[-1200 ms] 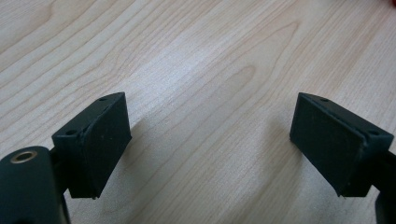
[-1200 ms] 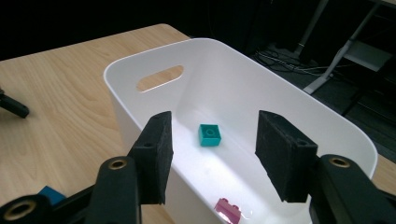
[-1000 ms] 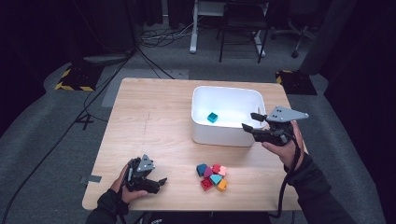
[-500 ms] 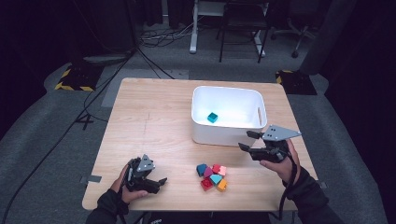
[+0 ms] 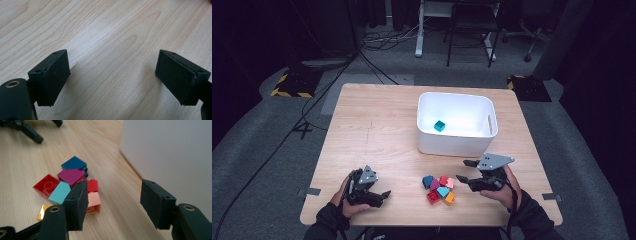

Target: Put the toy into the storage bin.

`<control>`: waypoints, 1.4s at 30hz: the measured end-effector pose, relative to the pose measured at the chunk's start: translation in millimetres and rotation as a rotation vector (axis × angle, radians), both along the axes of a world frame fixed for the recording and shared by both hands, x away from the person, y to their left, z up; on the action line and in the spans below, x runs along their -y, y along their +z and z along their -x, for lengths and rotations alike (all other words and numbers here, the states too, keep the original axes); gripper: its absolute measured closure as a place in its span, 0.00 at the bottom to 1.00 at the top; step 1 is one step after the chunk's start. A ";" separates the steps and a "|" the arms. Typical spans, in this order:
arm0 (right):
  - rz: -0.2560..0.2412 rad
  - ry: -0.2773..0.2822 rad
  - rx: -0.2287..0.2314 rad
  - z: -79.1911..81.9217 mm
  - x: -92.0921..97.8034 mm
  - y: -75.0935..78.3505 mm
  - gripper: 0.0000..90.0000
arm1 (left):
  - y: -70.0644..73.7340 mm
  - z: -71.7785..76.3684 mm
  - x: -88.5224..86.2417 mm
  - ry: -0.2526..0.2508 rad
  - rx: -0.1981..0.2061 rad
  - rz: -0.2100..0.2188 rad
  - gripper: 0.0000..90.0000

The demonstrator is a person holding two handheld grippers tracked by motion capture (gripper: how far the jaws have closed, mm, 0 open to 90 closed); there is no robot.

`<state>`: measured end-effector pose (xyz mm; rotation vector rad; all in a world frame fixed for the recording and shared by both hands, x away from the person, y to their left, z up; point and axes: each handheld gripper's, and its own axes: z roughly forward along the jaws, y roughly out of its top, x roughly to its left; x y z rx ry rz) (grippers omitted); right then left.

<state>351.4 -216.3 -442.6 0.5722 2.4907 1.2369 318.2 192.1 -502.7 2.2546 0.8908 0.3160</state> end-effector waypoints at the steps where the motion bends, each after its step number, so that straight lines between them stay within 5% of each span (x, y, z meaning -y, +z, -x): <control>1: 0.011 0.009 -0.007 1.9 -1.5 -2.2 0.44 | 0.0 0.0 0.0 0.000 0.000 0.000 0.14; 20: 0.088 0.064 -0.051 5.3 -18.7 -36.4 0.43 | 0.0 0.5 -0.2 0.005 0.000 -0.001 0.14; 27: 0.082 0.059 -0.083 -1.6 -19.5 -48.9 0.49 | 0.1 0.5 -0.2 0.004 0.001 -0.003 0.14; 36: 0.072 0.074 -0.060 -1.3 -21.1 -52.1 0.66 | 0.1 1.0 -0.5 0.010 0.005 -0.004 0.14; 42: 0.059 0.062 -0.060 -3.3 -14.8 -51.3 0.66 | 0.0 1.1 -0.4 0.010 0.004 -0.003 0.14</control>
